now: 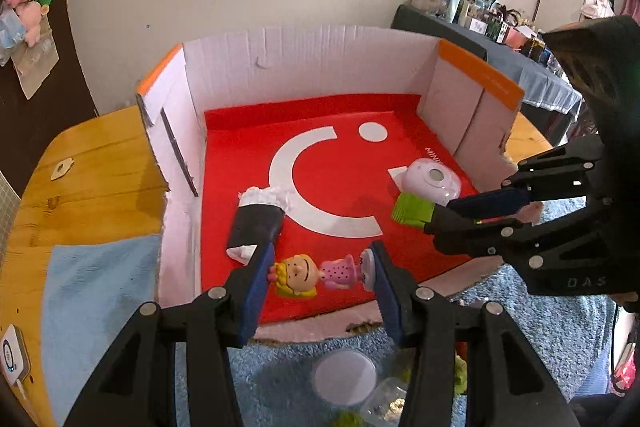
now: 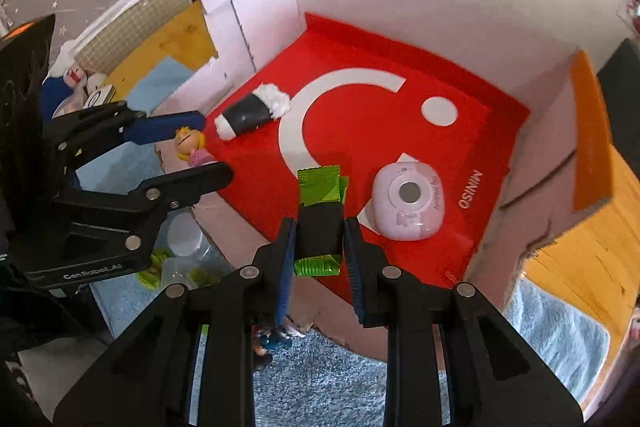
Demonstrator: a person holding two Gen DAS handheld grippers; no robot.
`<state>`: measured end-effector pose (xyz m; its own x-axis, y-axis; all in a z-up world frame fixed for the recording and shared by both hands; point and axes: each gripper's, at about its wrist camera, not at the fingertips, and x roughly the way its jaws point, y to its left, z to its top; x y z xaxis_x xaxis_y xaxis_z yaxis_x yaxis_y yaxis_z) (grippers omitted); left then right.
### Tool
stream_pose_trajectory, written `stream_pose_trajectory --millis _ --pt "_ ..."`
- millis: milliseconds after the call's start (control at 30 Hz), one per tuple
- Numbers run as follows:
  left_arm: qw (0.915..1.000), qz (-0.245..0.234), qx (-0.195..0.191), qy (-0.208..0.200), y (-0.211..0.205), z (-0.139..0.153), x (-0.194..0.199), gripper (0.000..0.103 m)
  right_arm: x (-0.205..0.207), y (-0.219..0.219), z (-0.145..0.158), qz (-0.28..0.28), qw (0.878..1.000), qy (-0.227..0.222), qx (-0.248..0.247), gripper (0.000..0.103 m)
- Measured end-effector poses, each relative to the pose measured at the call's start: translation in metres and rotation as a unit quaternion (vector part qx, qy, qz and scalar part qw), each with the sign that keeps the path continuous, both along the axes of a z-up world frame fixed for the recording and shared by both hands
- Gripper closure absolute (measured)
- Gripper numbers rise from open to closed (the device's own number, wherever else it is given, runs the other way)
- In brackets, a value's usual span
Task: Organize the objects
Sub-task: 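Carry the doll and green-wrapped bar into the box with both grippers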
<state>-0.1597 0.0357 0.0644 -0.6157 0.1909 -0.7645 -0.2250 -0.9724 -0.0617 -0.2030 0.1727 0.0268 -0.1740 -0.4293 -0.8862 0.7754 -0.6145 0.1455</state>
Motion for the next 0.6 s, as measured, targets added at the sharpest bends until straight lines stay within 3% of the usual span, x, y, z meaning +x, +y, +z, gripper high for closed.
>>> stream_pose_trajectory --millis 600 --pt "0.9987 -0.005 -0.013 -0.049 0.005 -0.025 -0.019 0.052 -0.007 -0.008 -0.020 0.010 0.999 -0.038 0.029 0.080"
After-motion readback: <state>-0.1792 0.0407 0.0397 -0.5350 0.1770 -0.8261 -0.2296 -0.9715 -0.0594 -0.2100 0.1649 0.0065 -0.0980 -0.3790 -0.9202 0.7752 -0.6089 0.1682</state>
